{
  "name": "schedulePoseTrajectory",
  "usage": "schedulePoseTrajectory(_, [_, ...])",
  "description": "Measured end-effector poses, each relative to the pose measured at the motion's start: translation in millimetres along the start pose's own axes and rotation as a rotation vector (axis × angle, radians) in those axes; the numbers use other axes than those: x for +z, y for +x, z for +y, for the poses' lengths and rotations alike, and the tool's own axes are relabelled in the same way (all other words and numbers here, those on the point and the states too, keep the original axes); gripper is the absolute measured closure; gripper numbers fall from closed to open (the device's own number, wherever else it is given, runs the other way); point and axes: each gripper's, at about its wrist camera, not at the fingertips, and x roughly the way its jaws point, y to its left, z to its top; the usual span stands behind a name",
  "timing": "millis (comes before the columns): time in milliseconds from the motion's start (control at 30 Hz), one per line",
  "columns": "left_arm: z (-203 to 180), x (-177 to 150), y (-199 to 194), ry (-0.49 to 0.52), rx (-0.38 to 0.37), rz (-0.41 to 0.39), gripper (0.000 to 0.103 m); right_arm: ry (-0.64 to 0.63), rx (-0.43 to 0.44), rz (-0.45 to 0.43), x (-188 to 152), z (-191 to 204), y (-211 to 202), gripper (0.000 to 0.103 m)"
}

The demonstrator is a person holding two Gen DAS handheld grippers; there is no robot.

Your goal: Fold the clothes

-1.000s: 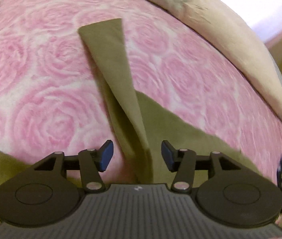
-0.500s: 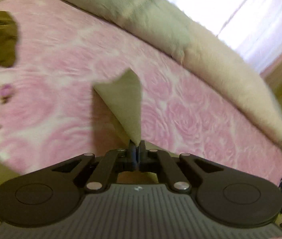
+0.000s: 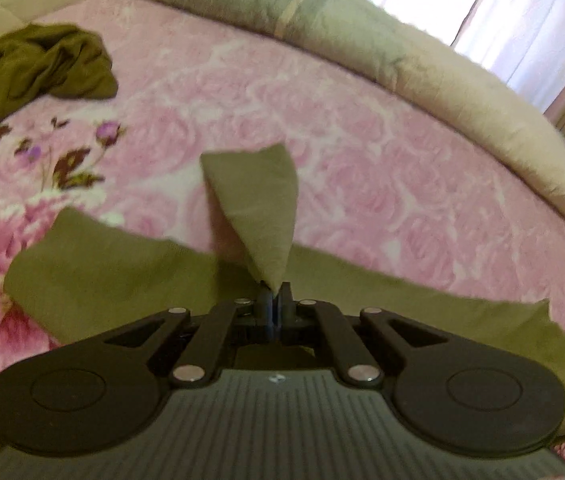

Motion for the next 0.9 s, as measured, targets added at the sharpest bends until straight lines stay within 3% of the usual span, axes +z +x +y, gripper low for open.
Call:
schedulePoseTrajectory(167, [4.2, -21.7, 9.2, 0.025, 0.039, 0.048, 0.103, -0.020, -0.034, 0.017, -4.2, -3.8, 8.9, 0.095])
schedulePoseTrajectory(333, [5.3, -40.8, 26.6, 0.059, 0.079, 0.117, 0.096, -0.136, -0.141, 0.071, -15.2, -0.4, 22.2, 0.093])
schedulePoseTrajectory(367, [6.0, -41.1, 25.8, 0.058, 0.090, 0.119, 0.090, -0.167, -0.160, 0.078, -15.3, 3.5, 23.2, 0.081])
schedulePoseTrajectory(400, [7.2, -39.7, 22.5, 0.055, 0.092, 0.119, 0.087, -0.198, -0.198, 0.069, -14.8, 8.6, 22.5, 0.048])
schedulePoseTrajectory(433, [9.7, -36.5, 17.0, 0.046, 0.090, 0.118, 0.085, -0.229, -0.239, 0.057, -14.1, 14.0, 21.4, 0.034])
schedulePoseTrajectory(567, [20.4, -21.0, -7.1, 0.004, 0.073, 0.111, 0.081, -0.317, -0.291, -0.013, -5.4, 32.8, 12.1, 0.034])
schedulePoseTrajectory(700, [29.1, 11.2, -16.6, -0.047, 0.054, 0.049, 0.073, -0.238, -0.257, -0.037, 7.0, 37.7, 12.9, 0.034])
schedulePoseTrajectory(900, [49.1, 64.1, 53.8, -0.251, -0.030, 0.066, 0.064, -0.185, -0.217, -0.021, 1.8, 60.5, 33.2, 0.034])
